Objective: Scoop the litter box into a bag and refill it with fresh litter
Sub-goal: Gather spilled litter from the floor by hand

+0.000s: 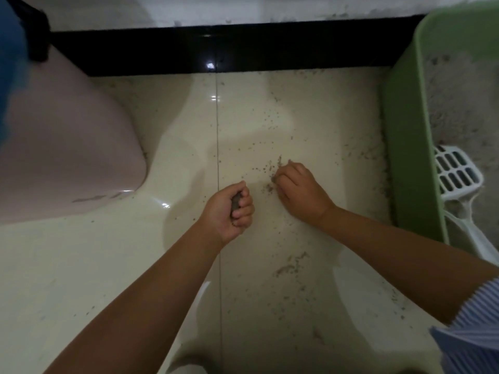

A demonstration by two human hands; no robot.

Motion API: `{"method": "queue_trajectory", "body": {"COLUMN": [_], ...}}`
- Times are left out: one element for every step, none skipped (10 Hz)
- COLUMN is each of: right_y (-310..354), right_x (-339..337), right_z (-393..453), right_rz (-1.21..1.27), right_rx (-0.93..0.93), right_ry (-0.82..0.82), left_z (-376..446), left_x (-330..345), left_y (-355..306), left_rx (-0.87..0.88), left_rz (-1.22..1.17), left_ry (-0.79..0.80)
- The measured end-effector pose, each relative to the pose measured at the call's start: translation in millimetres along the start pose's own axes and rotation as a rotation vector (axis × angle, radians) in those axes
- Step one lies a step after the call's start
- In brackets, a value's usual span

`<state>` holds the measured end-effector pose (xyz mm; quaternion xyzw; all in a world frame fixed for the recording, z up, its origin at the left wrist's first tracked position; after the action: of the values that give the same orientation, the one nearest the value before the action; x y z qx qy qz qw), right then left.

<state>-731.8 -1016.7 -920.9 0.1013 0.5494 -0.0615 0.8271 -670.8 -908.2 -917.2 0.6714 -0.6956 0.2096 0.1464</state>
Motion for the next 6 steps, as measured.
{"method": "queue_trajectory", "body": {"right_y": [-7.3,-9.8,-8.3,-5.9,-4.1,-2.7], "right_x": [-2.7,-3.3,-0.9,-1.7,-4.1,-1.7], "right_z": [-3.0,-3.3,3.8,6.8,10.4,17.6], "right_rz": [0.008,-0.07,-0.102,-0.073,-0.045,-0.079], "right_rx": [-0.068,-0.227,-0.309,-0.364,-0.408,-0.442], "right_ry": [-0.019,-0.018,-0.009,-0.024,-0.031,-0.012], "left_z": [0.7,1.3,-0.5,-4.1,-6.3,-9.8], "left_x": [1.3,-4.3,-11.0,-14.9,-16.7,-18.1], "left_y": [7.4,13.7,16.8,15.2,12.4,12.9], "left_rx": [-0.022,-0.039,-0.056,-0.059,-0.051,-0.044], "left_rz": [0.015,0.022,0.026,0.028,0.045,0.051], "left_ry": [-0.003,-0.013,-0.038,-0.07,-0.096,-0.127]}}
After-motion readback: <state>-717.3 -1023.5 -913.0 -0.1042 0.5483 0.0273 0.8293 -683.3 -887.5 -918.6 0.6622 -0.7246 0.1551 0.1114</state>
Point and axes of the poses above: each hand's wrist, its own z-axis towards the middle knuckle, its own x-axis out of the palm, y = z × x, the point moved 6 cm from there along z, towards the middle knuckle, and after that the axes turned 15 degrees about -z, right-handed, at the moved point
